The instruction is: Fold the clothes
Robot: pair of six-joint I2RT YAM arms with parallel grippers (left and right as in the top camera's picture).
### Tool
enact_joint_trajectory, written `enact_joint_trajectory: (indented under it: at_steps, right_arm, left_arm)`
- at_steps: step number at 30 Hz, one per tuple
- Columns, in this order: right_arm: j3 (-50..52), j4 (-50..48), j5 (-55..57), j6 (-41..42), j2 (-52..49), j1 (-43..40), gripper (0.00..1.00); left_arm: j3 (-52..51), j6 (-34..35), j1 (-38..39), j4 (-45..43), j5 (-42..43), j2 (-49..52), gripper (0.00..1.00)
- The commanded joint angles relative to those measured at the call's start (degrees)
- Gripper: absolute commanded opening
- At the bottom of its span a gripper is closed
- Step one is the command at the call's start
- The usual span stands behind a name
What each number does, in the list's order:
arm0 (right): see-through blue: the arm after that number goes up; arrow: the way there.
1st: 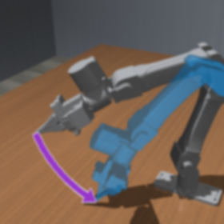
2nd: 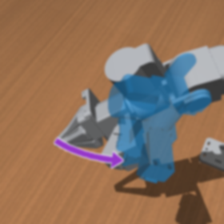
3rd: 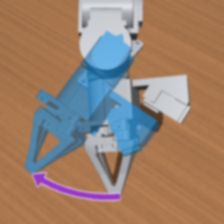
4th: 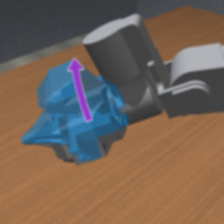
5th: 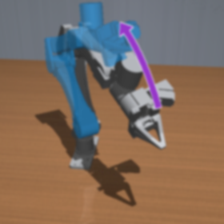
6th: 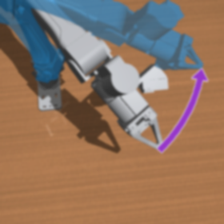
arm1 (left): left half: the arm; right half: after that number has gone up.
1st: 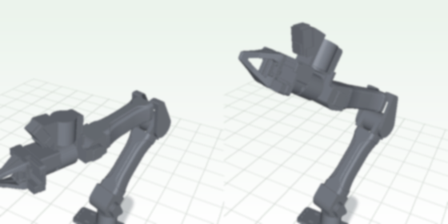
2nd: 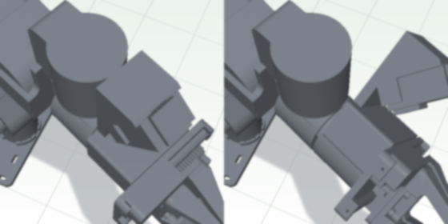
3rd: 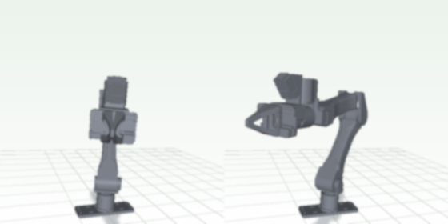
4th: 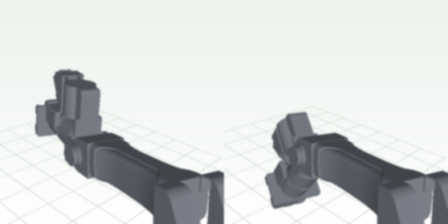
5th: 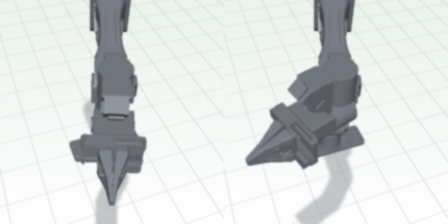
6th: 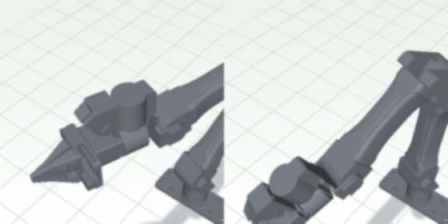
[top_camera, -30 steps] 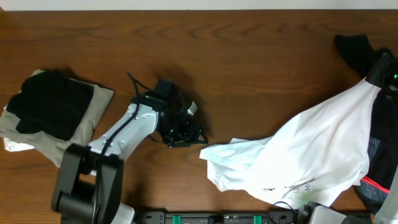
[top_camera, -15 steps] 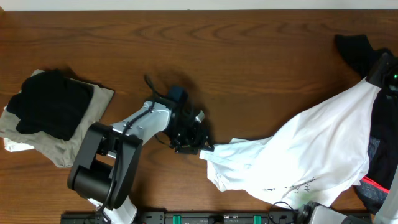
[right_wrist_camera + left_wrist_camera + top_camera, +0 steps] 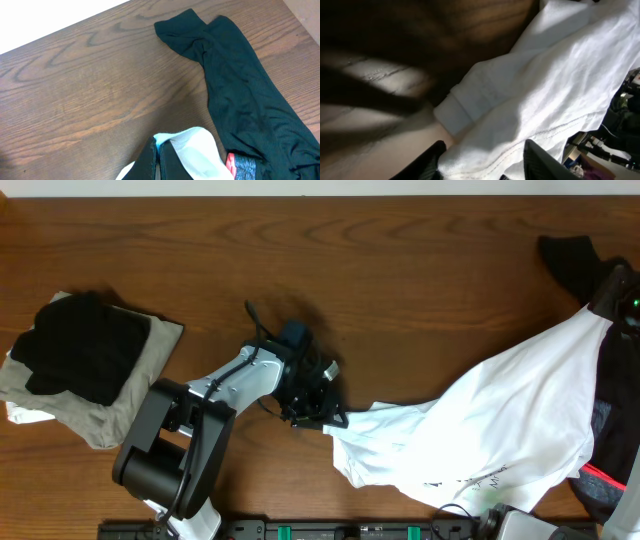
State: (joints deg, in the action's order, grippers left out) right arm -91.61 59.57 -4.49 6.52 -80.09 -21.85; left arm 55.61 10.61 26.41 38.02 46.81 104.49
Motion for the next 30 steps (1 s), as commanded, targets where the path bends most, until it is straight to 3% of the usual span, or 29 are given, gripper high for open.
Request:
enact_joint_trajectory:
  at_steps: [1,7,18,23,27,30]
  right_arm:
    - [-0.52,0.07,-0.46,0.26,0.87,-0.59,0.01]
    - [-0.52,0.09,-0.46,0.26,0.87,-0.59,0.01]
    - [-0.5,0.07,-0.46,0.26,0.87,-0.59,0.01]
    - [-0.5,0.07,-0.46,0.26,0.87,-0.59,0.01]
    - [-0.52,0.07,-0.46,0.26,0.87,-0.59,0.01]
    - [-0.5,0.09,-0.46,0.26,0.87,-0.59,0.01]
  left_arm:
    - [-0.44,-0.44,0.04,-0.02,1.9,0.44,0.45]
    - [-0.44,-0.42,0.04,-2.86,5.14,0.44,0.44]
    - [-0.44,-0.42,0.04,-3.69,5.09,0.44,0.23]
    - [-0.44,-0.42,0.04,-4.33,5.09,0.44,0.19]
    - [-0.37,-0.42,0.02,-4.79,5.07,0.39,0.07]
    - [0.46,-0.44,-0.02,-4.94,5.03,-0.07,0.06]
